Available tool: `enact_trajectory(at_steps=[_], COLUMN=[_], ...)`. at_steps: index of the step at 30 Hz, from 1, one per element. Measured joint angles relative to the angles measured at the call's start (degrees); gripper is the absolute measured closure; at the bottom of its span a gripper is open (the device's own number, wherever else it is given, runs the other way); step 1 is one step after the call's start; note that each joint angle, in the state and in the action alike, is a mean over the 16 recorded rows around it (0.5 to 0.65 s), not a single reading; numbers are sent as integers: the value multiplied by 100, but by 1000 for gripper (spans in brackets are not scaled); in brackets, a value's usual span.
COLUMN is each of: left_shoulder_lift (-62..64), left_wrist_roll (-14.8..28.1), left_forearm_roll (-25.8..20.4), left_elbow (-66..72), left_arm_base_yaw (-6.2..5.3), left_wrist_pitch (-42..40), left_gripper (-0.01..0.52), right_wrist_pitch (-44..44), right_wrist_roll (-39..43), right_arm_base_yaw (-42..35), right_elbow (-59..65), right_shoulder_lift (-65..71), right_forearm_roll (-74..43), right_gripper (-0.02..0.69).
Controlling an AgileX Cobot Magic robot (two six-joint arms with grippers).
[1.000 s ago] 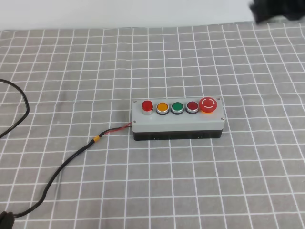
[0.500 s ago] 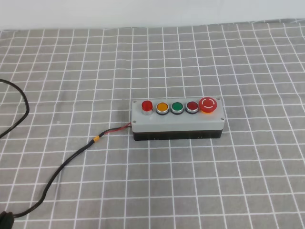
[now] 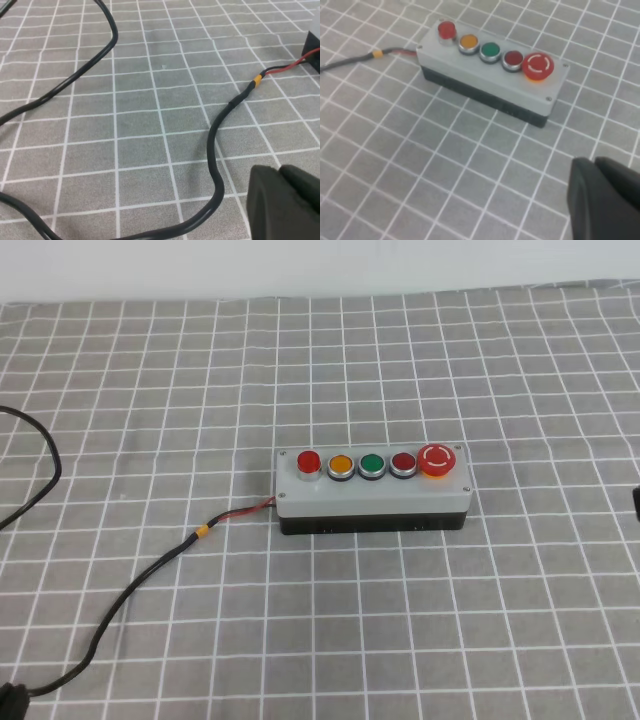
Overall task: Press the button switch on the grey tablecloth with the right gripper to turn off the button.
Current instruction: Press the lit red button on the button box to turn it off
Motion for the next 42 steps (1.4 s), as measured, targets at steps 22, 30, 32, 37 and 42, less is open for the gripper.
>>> enact_trajectory(at_steps=[22,30,32,37,42], left_shoulder_lift=[0,0,0,0,0], left_wrist_roll=[0,0,0,0,0], left_forearm_roll=[1,1,1,1,1], left_elbow=[0,0,0,0,0], left_arm_base_yaw=[0,0,0,0,0], left_wrist_pitch=[0,0,0,0,2], left_gripper=[517,517,517,517,517], right_wrist_pitch=[-1965,-2692,-2745,-2696,-2462], right_wrist_roll=[-64,-64,-64,-64,-64], right_arm_base_yaw=[-1962,-2124,-2181,-2324,-2417], right_elbow=[3219,4740,4957,5228,5254], right_shoulder_lift=[-3639,-4424,-4478,-4494,-4494], right_forearm_roll=[-493,-146,5,419,708], right_gripper=[681,681,681,681,681])
